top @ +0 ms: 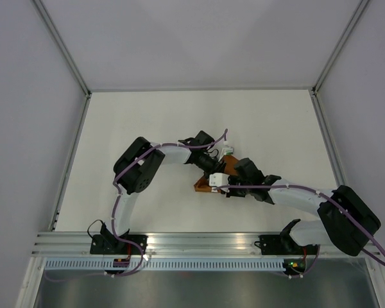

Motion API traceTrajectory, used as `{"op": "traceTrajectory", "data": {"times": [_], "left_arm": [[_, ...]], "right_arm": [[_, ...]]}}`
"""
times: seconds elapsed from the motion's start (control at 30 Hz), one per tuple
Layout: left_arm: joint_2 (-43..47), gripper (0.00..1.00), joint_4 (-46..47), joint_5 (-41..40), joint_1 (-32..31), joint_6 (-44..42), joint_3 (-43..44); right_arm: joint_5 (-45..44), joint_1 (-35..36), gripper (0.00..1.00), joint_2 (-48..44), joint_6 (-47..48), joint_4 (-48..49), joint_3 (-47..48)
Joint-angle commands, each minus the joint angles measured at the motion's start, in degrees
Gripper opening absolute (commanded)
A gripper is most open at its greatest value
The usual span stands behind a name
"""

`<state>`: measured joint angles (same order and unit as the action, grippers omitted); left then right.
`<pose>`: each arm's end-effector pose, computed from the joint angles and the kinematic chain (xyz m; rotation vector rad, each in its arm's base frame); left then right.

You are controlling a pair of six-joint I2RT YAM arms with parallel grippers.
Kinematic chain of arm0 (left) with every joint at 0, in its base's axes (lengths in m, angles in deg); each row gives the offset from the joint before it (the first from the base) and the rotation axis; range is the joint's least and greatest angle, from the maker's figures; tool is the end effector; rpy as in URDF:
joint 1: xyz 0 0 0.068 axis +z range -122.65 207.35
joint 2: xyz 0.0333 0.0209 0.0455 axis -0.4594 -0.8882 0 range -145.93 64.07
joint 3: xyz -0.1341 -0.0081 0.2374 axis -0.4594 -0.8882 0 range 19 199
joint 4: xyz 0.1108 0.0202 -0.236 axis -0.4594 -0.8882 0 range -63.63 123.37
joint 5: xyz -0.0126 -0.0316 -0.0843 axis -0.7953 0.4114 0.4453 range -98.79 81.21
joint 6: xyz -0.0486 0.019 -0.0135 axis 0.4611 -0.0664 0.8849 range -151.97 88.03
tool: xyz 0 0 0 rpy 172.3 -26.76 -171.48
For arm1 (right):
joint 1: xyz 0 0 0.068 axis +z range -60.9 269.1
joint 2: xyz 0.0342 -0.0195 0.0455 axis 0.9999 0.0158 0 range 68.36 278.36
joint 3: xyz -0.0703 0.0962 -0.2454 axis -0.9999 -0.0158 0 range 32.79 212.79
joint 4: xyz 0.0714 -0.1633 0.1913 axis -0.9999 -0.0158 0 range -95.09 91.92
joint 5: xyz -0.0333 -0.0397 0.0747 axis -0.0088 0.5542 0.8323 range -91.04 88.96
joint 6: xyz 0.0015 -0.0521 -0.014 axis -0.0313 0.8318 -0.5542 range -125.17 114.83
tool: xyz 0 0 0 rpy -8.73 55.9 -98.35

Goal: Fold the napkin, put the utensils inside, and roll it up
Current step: Roll the napkin at the center of the board.

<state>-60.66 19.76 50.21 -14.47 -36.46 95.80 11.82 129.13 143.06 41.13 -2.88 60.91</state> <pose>0.2950 -0.3049 0.1076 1.3493 2.2174 -1.5857 0.1711 0.1541 0.1464 -1.7454 1.7193 0.2285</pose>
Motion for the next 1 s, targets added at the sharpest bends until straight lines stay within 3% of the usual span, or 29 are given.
{"op": "traceTrajectory", "data": {"times": [0.0,0.03,0.23,0.5,0.77,0.97], "left_arm": [[3.61,0.41,0.32,-4.78,0.77,3.07,-1.39],[4.31,0.5,0.77,-4.77,1.04,3.35,-1.47],[12.39,0.49,8.65,-8.11,4.72,9.14,-4.54],[27.14,0.48,25.46,-25.23,12.64,21.18,-17.37],[41.3,0.52,42.23,-38.51,10.63,15.41,-33.54],[50.36,0.55,50.6,-52.3,1.06,4.35,-44.53]], "right_arm": [[0.93,0.31,0.11,2.91,-0.51,-5.74,1.58],[1.46,0.22,0.11,3.61,-0.51,-6.45,2.02],[6.29,-0.57,0.08,6.95,-0.6,-12.16,5.98],[16.83,-7.42,0.08,15.73,4.23,-26.89,16.6],[24.75,-14.1,0.09,30.41,11.61,-42.64,31.02],[27.04,-16.56,0.09,38.67,15.04,-50.03,39.11]]}}
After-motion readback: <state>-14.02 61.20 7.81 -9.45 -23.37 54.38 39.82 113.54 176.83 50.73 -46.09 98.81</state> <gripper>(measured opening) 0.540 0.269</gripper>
